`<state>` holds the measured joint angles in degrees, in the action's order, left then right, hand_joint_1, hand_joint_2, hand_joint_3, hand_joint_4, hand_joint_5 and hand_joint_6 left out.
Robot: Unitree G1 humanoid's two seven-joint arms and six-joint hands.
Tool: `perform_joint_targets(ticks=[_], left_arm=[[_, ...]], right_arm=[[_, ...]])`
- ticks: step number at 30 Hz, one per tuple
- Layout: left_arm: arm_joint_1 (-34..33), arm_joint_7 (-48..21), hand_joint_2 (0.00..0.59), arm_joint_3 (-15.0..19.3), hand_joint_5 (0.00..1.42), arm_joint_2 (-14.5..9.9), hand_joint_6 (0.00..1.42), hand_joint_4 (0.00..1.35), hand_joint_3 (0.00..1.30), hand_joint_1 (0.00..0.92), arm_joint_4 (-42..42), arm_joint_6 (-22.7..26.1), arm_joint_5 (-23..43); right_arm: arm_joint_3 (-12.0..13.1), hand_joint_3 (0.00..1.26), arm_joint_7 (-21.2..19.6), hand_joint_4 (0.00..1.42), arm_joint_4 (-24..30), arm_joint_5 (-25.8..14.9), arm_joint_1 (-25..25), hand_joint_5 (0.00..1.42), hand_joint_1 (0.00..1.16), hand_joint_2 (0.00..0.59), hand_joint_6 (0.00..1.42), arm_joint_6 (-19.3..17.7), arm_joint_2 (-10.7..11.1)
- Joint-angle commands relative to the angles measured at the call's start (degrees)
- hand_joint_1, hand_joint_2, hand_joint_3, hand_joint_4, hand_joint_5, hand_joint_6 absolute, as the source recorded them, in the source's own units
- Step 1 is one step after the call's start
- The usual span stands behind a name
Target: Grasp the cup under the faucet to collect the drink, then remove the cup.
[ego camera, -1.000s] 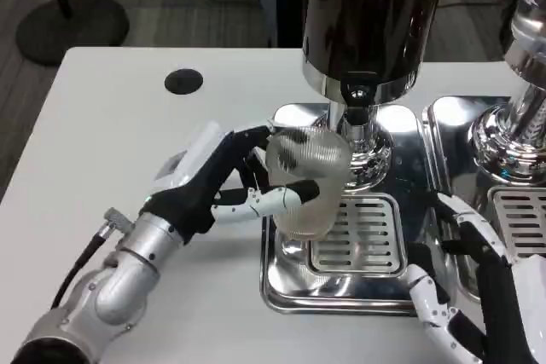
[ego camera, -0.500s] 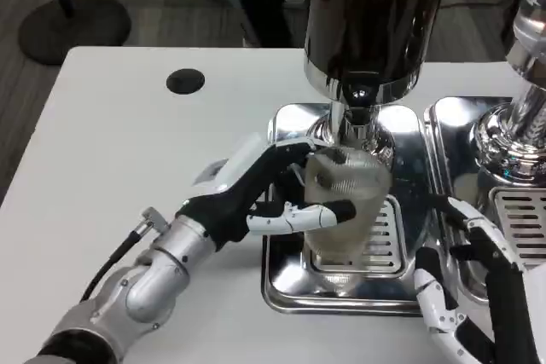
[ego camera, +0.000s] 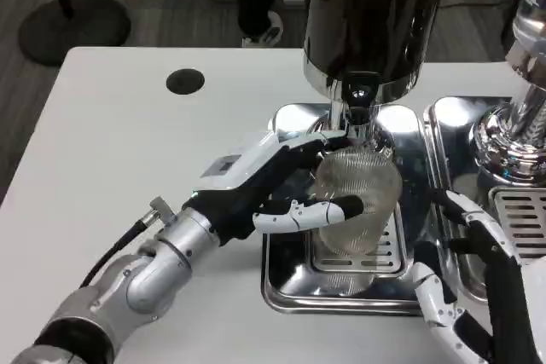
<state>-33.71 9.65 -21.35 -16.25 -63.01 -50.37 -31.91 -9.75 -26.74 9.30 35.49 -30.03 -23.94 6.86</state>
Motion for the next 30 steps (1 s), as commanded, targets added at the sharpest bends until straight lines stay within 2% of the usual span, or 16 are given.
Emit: perform_joint_targets(ticks=[1,7,9,17,19,22,24,30], left_arm=[[0.52,0.71,0.103,0.2,0.35,-1.12,0.35,0.2,0.23,0.123,1.91,-1.04,0.21],[2.4,-0.74,0.09,1.69,0.31,-2.98,0.31,0.17,0.21,0.104,5.33,-2.95,2.39],[4.02,-3.67,0.088,3.33,0.31,-5.63,0.31,0.17,0.21,0.102,8.31,-4.88,5.57],[8.06,-15.84,0.099,8.19,0.27,-11.53,0.33,0.19,0.2,0.095,18.52,-5.43,16.97],[8.4,-19.86,0.1,9.03,0.26,-11.93,0.34,0.19,0.19,0.081,20.29,-4.61,20.97],[8.15,-28.08,0.086,10.29,0.25,-12.05,0.33,0.19,0.19,0.052,23.47,-2.95,29.09],[7.64,-32.33,0.09,10.85,0.25,-11.94,0.33,0.19,0.19,0.045,25.55,-1.56,32.83],[5.52,-41.94,0.083,11.89,0.24,-11.7,0.31,0.18,0.19,0.013,27.82,2.85,37.44]], right_arm=[[0.0,0.29,0.61,0.21,-0.9,-0.78,0.69,0.25,0.42,0.435,0.42,-0.29,0.01],[0.06,0.29,0.95,0.21,-1.31,-1.17,1.49,0.25,0.42,0.435,0.42,-0.39,0.29],[0.09,0.29,1.02,0.21,-1.45,-1.37,1.51,0.25,0.42,0.435,0.42,-0.44,0.33],[0.26,0.29,1.17,0.21,-1.99,-1.69,1.86,0.25,0.42,0.435,0.42,-0.46,0.45],[0.36,0.29,1.01,0.21,-1.75,-0.47,1.89,0.25,0.41,0.441,0.39,0.37,0.61],[0.84,0.29,0.91,0.21,-0.25,3.07,1.44,0.2,0.41,0.451,0.26,3.51,0.77],[1.26,0.28,0.99,0.19,0.49,4.62,1.17,0.16,0.41,0.478,0.24,5.16,1.05],[1.42,0.27,1.82,0.15,2.54,9.12,1.25,0.11,0.4,0.538,0.2,9.02,2.76]])
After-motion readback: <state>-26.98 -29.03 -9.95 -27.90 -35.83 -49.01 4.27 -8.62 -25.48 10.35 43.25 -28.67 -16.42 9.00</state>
